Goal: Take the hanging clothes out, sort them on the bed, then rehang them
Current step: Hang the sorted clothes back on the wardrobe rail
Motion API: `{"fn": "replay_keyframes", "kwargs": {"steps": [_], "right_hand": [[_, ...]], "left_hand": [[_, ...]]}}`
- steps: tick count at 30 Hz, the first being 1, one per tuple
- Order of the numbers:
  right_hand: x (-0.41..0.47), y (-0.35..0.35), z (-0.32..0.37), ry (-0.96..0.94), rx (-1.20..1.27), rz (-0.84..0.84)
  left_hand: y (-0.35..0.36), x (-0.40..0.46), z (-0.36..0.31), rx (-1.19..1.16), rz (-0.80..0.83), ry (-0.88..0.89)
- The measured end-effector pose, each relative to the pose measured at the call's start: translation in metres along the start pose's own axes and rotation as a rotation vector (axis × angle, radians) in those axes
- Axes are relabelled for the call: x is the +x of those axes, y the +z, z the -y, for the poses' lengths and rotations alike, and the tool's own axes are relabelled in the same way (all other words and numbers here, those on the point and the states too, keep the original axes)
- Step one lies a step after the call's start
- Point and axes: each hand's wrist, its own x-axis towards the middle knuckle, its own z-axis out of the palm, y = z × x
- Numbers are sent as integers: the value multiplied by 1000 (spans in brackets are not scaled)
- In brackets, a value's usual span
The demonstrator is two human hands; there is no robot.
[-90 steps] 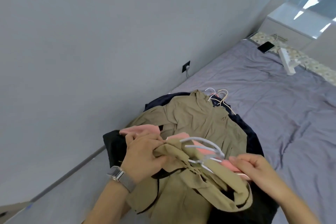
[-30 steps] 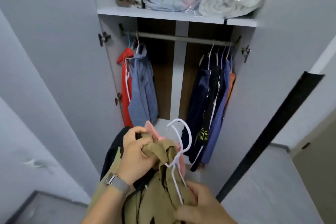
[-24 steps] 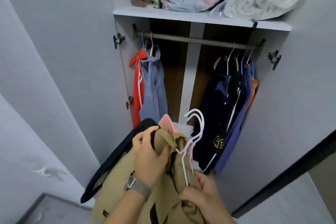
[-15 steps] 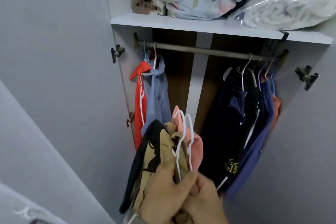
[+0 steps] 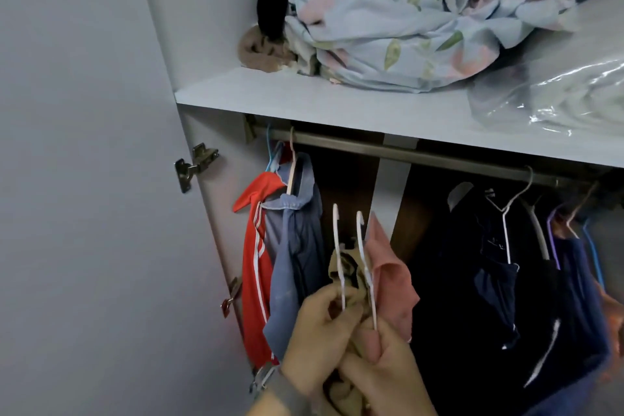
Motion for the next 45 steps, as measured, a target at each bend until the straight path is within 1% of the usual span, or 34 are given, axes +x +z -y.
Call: {"fn": "replay_keyframes", "kwargs": {"steps": [2,3,5,8,12,17,21,24,28,30,32,33,35,37,38,41,43,45], "right_hand": [[24,-4,14,-39,-107,-17],[40,-9,14,-75,-111,-52],[62,-12,22,-84,-92,-150],[90,-14,36,-120,-53,-290],[127,-20,49,-120,14,-429],[149,-23,44,-115,-65,-486],[160,-24,42,-114,-110,-532],[167,-24,47,-100,-198,-482],[181,-16,52,-63,-359,-383],[189,-9,55,-61,-457,-313],[203,1,57,-98,-461,-264],[210,7,59,-124,-463,-269],[229,20,64,-188,-503,-302],[251,32,66,-240,-600,-317],[263,36,64,-254,-678,-329],[293,41,49,-170,-945,-300],[307,41,40,-125,-1040,-282],[315,41,37,-58,-1104,-229]], "left_hand": [[-11,38,-5,-33,-13,-17],[-17,59,-6,-36,-2,-26],[-26,101,-9,-4,44,-44],[-32,162,-15,43,102,-20],[-38,231,-21,121,93,52],[-63,291,-19,283,57,62],[-76,323,3,469,48,31],[-77,335,22,566,61,28],[-79,349,35,623,-12,66],[-81,352,39,645,19,56],[-84,345,37,678,75,51],[-85,336,34,682,83,76],[-89,313,30,648,32,215],[-93,287,30,616,-32,326],[-96,276,30,605,-42,332],[-104,251,38,515,-35,288],[-109,241,45,504,-46,298],[-110,232,49,538,-51,294]]}}
